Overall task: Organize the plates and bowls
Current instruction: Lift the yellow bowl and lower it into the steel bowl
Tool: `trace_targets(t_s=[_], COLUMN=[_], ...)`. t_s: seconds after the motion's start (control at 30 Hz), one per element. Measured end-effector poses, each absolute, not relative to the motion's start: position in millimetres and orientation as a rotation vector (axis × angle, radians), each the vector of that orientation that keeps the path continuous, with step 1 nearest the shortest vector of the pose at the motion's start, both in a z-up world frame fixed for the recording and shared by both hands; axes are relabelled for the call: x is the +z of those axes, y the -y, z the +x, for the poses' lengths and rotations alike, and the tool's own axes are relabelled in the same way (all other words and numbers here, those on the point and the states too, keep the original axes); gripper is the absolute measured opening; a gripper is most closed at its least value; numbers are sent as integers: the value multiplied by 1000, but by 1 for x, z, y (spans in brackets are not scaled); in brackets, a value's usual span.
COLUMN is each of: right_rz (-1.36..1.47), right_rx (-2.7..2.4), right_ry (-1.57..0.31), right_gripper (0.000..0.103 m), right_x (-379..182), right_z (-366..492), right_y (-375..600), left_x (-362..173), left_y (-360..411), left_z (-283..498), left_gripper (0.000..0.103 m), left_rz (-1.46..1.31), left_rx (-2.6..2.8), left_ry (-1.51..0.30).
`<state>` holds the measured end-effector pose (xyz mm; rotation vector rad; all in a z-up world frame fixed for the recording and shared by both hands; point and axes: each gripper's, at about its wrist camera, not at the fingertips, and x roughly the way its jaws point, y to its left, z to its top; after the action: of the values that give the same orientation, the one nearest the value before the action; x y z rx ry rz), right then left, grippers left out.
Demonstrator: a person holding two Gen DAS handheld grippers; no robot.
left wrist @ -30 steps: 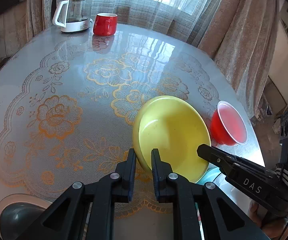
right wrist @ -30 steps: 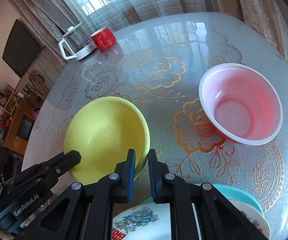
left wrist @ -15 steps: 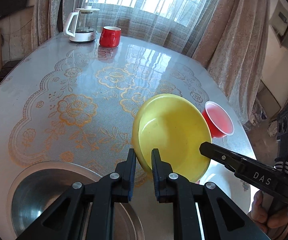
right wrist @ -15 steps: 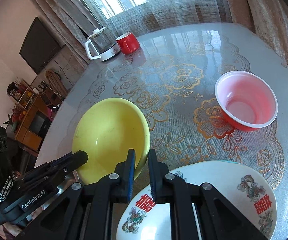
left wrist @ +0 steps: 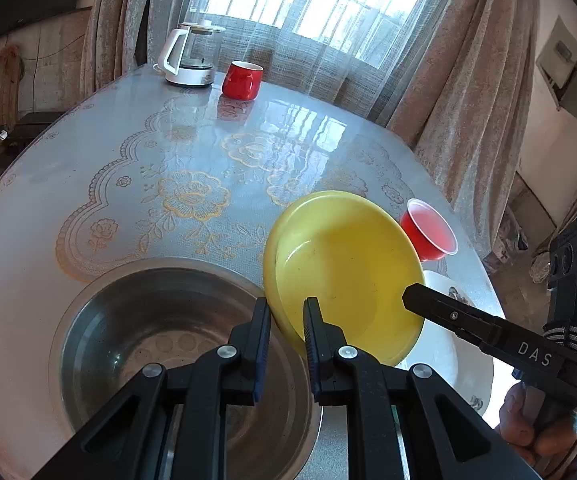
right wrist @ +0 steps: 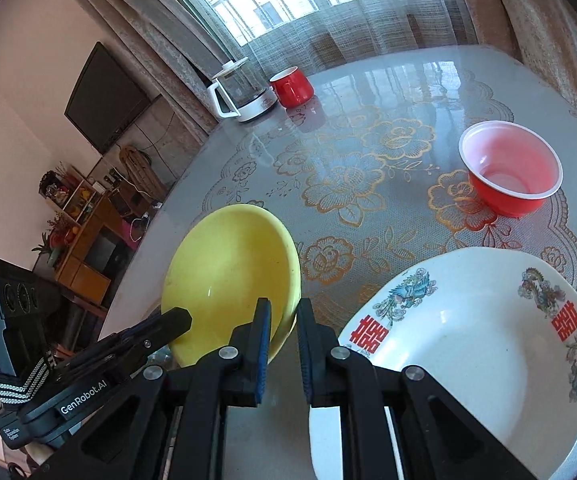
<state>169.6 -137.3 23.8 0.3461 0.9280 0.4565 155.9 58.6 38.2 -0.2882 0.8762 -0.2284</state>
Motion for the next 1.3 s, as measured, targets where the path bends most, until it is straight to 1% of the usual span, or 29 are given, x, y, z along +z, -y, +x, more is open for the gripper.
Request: trace_targets(t_s=[0.47, 0.73, 1.3], right_rz=[386, 371, 319], right_rx=[569, 624, 612], right_ry=[-942, -975, -1040], right_gripper=[13, 13, 15], right_x=[11, -3, -29], right_z=[150, 146, 148], right_y=[90, 59, 39], left_x=[35, 17, -4], left_y=[-111, -139, -148], left_z=[116, 101, 100], left_gripper=[16, 16, 16], left_rz=[-349, -404, -365], left_rx=[-147, -91, -50], left_ry=[-847, -870, -908])
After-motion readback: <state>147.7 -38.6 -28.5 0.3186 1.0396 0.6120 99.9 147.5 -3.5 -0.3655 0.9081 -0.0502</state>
